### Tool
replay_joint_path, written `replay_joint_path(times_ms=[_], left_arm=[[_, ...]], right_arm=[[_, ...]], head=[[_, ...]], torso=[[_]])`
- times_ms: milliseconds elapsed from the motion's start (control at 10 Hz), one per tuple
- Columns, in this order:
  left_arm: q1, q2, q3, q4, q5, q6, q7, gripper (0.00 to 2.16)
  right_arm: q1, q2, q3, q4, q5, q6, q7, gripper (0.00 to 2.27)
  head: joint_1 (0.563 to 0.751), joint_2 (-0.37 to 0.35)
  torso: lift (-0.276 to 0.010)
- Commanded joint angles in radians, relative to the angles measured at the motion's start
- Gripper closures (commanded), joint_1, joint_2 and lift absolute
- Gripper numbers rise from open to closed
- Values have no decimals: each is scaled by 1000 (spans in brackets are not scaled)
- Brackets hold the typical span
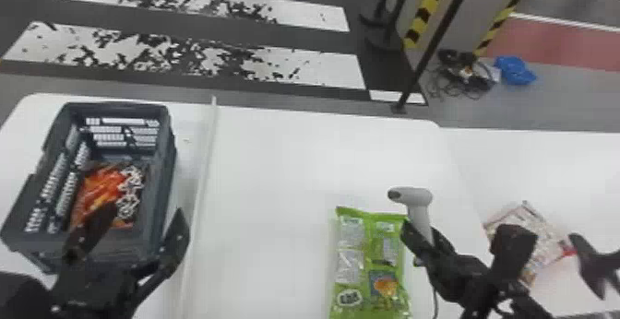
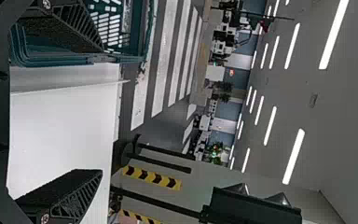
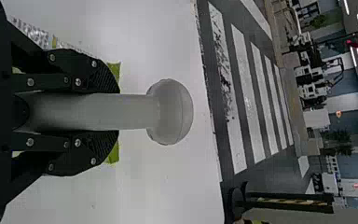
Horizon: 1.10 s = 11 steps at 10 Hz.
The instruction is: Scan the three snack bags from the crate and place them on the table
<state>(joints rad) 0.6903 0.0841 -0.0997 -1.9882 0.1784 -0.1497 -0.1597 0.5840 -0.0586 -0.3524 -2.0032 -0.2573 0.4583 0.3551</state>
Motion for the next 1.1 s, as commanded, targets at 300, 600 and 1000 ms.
replay_joint_path(times_ms=[300, 600, 1000], left_arm=[[9, 0, -2, -7, -5, 2, 3, 73], [9, -3, -11, -7, -14, 2, 5, 73], [9, 0, -9, -6, -14, -1, 5, 73]], right_arm=[[-179, -139, -178, 376, -48, -115, 90, 2236], [-242, -208, -177, 580, -40, -192, 140, 2236], [-300, -228, -126, 776, 24, -388, 168, 2236]], head=[[695, -350], [695, -350], [695, -350]], torso=[[-37], [-37], [-37]])
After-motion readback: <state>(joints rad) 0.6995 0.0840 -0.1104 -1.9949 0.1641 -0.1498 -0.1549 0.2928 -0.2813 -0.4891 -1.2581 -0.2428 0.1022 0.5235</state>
